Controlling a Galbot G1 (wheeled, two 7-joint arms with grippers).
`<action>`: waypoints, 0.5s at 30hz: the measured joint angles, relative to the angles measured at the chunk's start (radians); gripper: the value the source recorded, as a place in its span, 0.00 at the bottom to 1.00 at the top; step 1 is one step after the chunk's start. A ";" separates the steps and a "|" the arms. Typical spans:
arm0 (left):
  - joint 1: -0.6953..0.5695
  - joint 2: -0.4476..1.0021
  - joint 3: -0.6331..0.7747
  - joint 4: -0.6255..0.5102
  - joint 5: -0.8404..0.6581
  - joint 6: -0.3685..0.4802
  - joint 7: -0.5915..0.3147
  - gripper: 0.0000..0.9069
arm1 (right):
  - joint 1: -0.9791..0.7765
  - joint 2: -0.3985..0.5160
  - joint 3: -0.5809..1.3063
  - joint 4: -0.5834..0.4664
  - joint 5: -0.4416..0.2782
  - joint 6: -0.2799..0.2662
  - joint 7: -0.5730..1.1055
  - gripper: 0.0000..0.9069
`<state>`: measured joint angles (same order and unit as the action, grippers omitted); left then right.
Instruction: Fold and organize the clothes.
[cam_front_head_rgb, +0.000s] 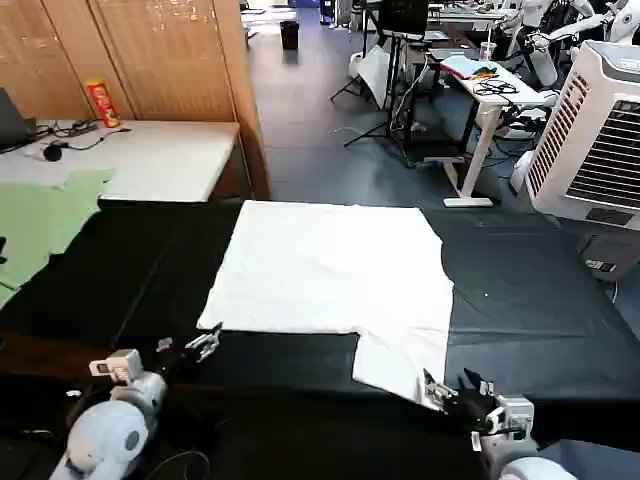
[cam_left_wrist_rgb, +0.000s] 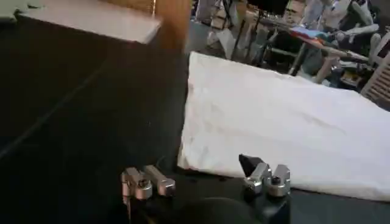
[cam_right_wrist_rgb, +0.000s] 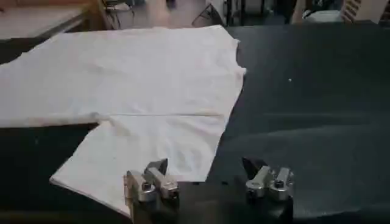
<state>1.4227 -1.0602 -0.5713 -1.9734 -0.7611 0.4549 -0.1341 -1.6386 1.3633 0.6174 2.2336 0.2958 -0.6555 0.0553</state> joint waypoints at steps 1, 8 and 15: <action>-0.002 -0.002 0.000 0.002 0.006 0.005 0.003 0.97 | 0.001 0.001 -0.001 -0.002 -0.005 0.001 0.001 0.97; -0.011 -0.012 0.003 0.028 0.016 -0.005 0.012 0.26 | 0.003 0.019 -0.009 -0.025 -0.023 0.007 0.006 0.85; -0.028 -0.018 0.010 0.060 0.019 -0.006 0.011 0.11 | 0.000 0.029 -0.019 -0.040 -0.039 0.010 0.002 0.26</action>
<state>1.3947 -1.0782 -0.5610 -1.9139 -0.7420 0.4486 -0.1227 -1.6386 1.3919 0.5981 2.1941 0.2569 -0.6454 0.0575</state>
